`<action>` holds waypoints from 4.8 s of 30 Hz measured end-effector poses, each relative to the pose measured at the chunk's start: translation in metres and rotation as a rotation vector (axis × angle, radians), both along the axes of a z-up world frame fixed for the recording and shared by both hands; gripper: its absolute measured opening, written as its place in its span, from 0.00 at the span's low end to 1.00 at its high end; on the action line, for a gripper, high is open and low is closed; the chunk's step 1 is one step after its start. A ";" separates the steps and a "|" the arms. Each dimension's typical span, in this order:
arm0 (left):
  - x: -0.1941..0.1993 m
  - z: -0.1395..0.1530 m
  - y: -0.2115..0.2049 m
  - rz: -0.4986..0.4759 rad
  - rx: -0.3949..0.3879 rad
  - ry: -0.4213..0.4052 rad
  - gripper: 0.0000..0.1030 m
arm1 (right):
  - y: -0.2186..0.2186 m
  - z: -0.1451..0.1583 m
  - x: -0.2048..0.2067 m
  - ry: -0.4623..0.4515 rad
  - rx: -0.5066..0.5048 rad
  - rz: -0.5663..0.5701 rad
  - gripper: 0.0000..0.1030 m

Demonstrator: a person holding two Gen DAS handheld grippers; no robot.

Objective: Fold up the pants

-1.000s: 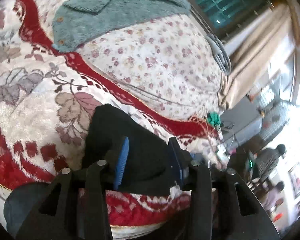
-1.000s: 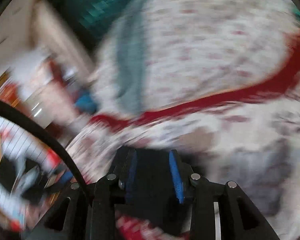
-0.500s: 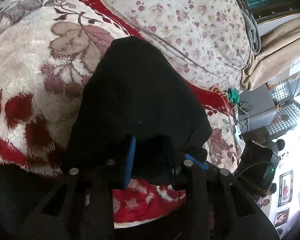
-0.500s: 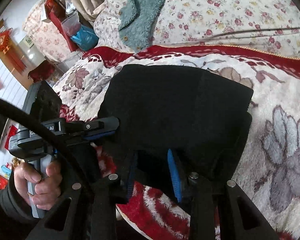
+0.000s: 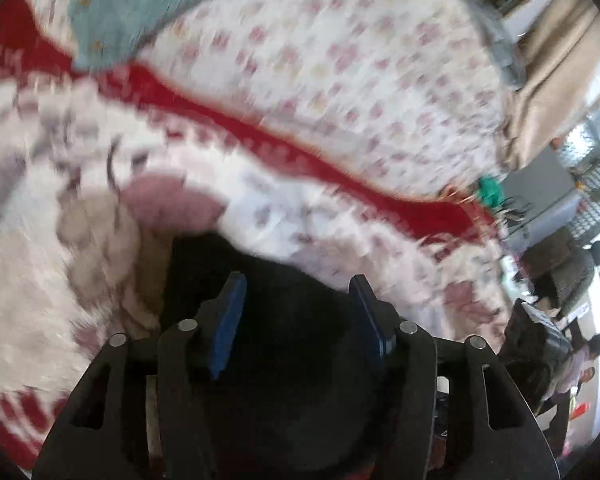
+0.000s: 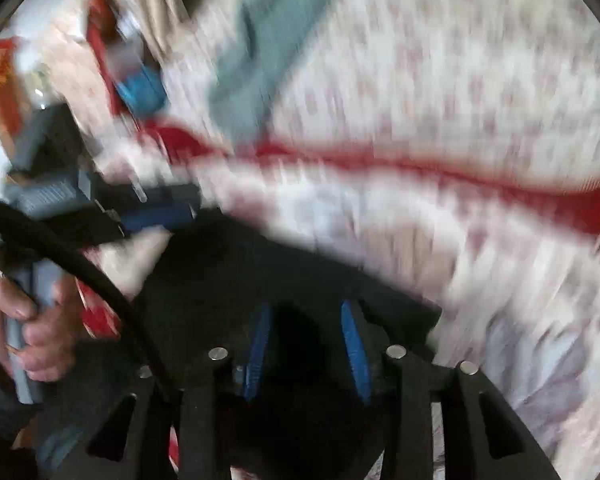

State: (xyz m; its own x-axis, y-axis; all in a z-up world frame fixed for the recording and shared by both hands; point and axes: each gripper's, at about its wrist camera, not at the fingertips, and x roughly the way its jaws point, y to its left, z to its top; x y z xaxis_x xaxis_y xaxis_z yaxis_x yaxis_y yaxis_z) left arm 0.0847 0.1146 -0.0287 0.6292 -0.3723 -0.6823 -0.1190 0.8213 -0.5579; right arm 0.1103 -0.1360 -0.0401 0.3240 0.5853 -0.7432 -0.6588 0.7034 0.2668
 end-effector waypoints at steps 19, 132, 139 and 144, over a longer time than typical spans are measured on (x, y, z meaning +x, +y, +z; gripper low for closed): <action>-0.084 0.018 -0.021 0.066 0.111 -0.143 0.53 | -0.012 0.026 -0.076 -0.238 0.065 0.026 0.47; -0.064 0.041 -0.110 -0.095 0.505 -0.064 0.77 | -0.164 0.033 -0.084 0.004 0.350 -0.276 0.47; -0.069 0.042 -0.107 -0.048 0.508 -0.062 0.77 | -0.168 0.028 -0.074 0.066 0.355 -0.320 0.47; -0.069 0.040 -0.112 -0.057 0.546 -0.059 0.77 | -0.157 0.027 -0.073 0.063 0.301 -0.304 0.47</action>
